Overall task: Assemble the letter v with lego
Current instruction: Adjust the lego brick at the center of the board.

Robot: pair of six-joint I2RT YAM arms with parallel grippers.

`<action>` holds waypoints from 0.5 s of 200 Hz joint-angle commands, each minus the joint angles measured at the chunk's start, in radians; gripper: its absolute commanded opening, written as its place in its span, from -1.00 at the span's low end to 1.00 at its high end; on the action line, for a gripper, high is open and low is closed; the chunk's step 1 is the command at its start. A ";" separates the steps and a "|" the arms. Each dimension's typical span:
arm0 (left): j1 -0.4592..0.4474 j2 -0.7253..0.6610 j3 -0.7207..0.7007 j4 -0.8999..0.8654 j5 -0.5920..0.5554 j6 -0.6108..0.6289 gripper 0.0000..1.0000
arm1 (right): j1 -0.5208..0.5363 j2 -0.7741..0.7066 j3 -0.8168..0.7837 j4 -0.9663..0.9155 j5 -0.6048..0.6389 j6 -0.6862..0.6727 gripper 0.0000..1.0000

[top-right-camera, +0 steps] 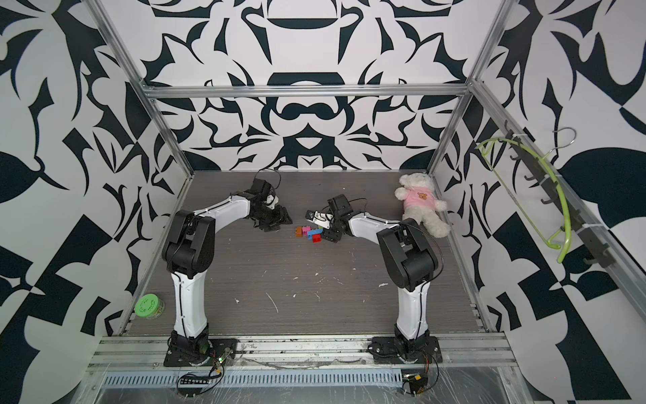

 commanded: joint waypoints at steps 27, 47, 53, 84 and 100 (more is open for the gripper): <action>0.002 -0.087 -0.078 0.026 -0.009 -0.019 0.28 | 0.067 -0.151 0.004 0.002 -0.025 0.485 0.60; 0.004 -0.102 -0.099 0.027 -0.018 -0.019 0.29 | 0.107 -0.144 0.017 -0.074 0.160 0.810 0.70; 0.004 -0.105 -0.104 0.028 -0.021 -0.019 0.29 | 0.114 -0.153 0.001 -0.077 0.167 0.875 0.67; 0.007 -0.112 -0.108 0.022 -0.020 -0.015 0.30 | 0.168 -0.147 -0.046 -0.065 0.223 0.990 0.47; 0.007 -0.112 -0.106 0.020 -0.022 -0.013 0.30 | 0.172 -0.124 -0.041 -0.064 0.218 1.002 0.39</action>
